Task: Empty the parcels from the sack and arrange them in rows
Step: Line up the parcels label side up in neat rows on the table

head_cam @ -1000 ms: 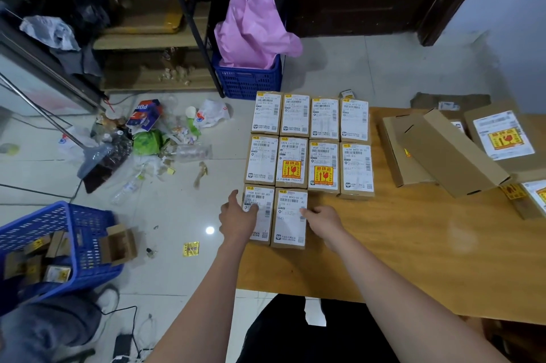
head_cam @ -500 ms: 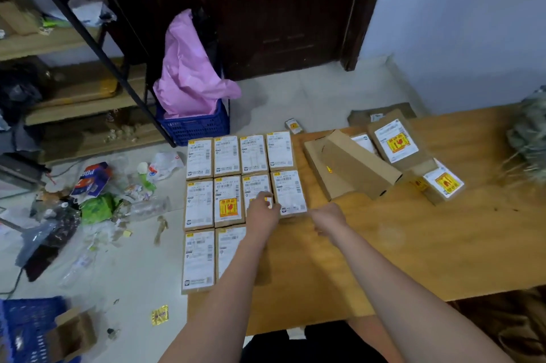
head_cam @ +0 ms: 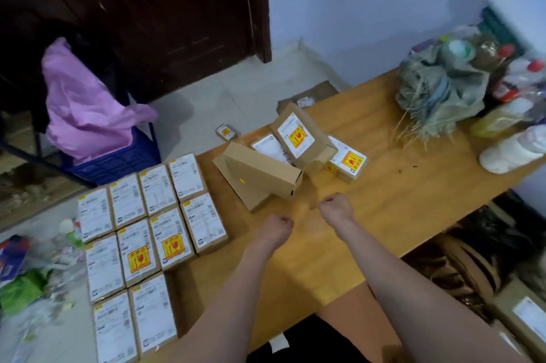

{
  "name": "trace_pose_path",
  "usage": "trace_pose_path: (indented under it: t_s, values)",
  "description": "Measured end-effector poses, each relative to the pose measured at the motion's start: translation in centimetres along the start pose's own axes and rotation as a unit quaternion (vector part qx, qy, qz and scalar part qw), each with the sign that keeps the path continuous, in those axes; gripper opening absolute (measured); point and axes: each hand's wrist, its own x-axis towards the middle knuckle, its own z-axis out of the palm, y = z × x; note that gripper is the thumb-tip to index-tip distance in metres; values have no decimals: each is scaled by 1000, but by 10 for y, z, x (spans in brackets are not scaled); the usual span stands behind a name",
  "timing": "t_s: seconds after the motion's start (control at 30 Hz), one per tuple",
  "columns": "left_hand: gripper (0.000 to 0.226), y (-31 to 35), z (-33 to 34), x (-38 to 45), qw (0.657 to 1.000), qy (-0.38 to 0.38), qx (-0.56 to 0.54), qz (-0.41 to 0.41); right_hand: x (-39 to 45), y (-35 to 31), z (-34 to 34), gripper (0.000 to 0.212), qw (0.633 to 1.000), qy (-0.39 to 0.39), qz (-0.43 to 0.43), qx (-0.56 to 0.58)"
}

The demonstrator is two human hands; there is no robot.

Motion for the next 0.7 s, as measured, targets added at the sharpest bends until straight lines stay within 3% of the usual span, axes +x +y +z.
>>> trace_pose_path:
  t_s: [0.1, 0.3, 0.43, 0.7]
  values:
    - [28, 25, 23, 12, 1000, -14, -7, 6, 24, 6, -16, 36, 1000, 21, -9, -7]
    - [28, 71, 45, 30, 999, -32, -32, 26, 77, -5, -41, 63, 986, 119, -82, -87]
    - [31, 86, 54, 45, 998, -42, -33, 24, 116, -24, -53, 92, 967, 90, -101, -217]
    - [30, 94, 58, 57, 997, -44, -58, 3, 152, -34, -40, 99, 931, 41, -107, -345]
